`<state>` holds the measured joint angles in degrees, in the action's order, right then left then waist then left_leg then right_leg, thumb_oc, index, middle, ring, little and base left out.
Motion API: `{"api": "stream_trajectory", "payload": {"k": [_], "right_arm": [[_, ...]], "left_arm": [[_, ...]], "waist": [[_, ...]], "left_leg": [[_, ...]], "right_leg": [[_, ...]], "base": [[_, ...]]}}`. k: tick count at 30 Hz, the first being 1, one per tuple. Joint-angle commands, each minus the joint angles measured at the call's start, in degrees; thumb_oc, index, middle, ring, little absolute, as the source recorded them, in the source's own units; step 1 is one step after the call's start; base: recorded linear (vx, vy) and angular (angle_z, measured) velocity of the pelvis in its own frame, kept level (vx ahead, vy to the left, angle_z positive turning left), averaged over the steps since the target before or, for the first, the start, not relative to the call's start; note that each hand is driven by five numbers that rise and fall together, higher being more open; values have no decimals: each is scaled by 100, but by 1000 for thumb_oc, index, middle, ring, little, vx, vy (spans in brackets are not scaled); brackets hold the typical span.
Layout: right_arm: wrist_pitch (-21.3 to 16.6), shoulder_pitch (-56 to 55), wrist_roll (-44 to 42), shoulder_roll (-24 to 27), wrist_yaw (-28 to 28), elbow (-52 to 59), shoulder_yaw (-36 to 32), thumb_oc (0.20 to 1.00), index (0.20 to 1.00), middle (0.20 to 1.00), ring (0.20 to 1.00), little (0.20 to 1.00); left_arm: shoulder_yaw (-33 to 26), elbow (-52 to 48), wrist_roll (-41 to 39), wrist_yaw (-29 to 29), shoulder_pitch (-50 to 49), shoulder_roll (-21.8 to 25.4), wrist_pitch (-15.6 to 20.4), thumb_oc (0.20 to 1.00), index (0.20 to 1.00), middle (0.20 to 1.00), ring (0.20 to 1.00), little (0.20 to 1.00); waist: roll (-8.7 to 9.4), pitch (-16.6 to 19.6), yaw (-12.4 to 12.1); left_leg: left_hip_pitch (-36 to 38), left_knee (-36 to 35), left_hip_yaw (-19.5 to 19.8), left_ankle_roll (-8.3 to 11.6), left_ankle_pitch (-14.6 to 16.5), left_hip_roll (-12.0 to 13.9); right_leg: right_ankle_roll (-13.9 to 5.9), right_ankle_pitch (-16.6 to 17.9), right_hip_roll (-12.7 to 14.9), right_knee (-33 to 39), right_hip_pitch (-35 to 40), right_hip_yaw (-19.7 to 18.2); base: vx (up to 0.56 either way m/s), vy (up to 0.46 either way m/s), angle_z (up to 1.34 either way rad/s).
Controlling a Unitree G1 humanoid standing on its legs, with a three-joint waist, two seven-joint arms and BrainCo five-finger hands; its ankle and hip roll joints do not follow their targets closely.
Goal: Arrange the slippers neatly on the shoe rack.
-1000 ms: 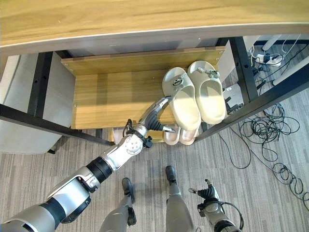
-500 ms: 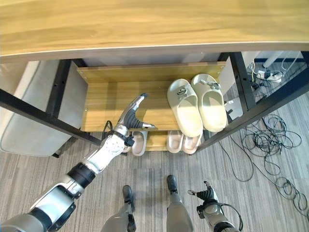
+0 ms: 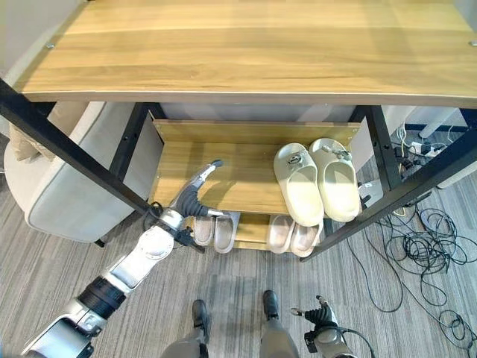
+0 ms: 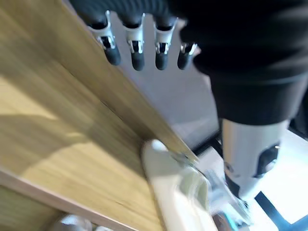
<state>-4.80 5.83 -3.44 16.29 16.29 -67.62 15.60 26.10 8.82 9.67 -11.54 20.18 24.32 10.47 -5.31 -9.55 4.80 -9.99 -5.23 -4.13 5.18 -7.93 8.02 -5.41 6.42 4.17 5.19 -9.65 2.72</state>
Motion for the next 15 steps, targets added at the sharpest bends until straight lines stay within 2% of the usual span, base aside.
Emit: {"api": "stream_trajectory", "payload": {"k": [1, 4, 6, 11, 15], "right_arm": [[4, -85, 155, -9, 2, -82, -212, 1000, 1000, 1000, 1000, 1000], [12, -104, 165, -9, -13, -86, -236, 1000, 1000, 1000, 1000, 1000], [39, -209, 213, -23, -72, -86, -326, 1000, 1000, 1000, 1000, 1000], [49, -311, 280, -35, -106, -68, -364, 1000, 1000, 1000, 1000, 1000], [68, -419, 330, -48, -139, -58, -479, 1000, 1000, 1000, 1000, 1000]], "left_arm": [[-394, -218, 57, 13, -205, 249, 242, 1000, 1000, 1000, 1000, 1000], [-455, -259, 66, 65, -366, 310, 245, 1000, 1000, 1000, 1000, 1000], [-644, -366, 91, 297, -1006, 524, 238, 1000, 1000, 1000, 1000, 1000], [-778, -389, 192, 408, -1325, 635, 230, 1000, 1000, 1000, 1000, 1000], [-1193, -518, 93, 458, -1883, 776, 224, 1000, 1000, 1000, 1000, 1000]], "waist": [[104, 84, -166], [107, 103, -192], [128, 215, -288], [144, 297, -326], [190, 415, -423]], "left_leg": [[-149, 23, 156, 304, 20, 259], [-126, 23, 173, 299, 27, 246], [-31, 23, 216, 277, 59, 211], [10, 23, 253, 268, 77, 187], [75, 23, 309, 254, 108, 159]], "right_leg": [[-489, -312, 399, -227, 131, 229], [-490, -321, 402, -223, 171, 243], [-500, -346, 434, -206, 320, 338], [-508, -362, 446, -183, 421, 417], [-517, -368, 461, -151, 547, 516]], "base": [[34, 0, 6], [16, 5, 3], [62, 29, 21], [20, 14, 9], [36, 8, 6]]}}
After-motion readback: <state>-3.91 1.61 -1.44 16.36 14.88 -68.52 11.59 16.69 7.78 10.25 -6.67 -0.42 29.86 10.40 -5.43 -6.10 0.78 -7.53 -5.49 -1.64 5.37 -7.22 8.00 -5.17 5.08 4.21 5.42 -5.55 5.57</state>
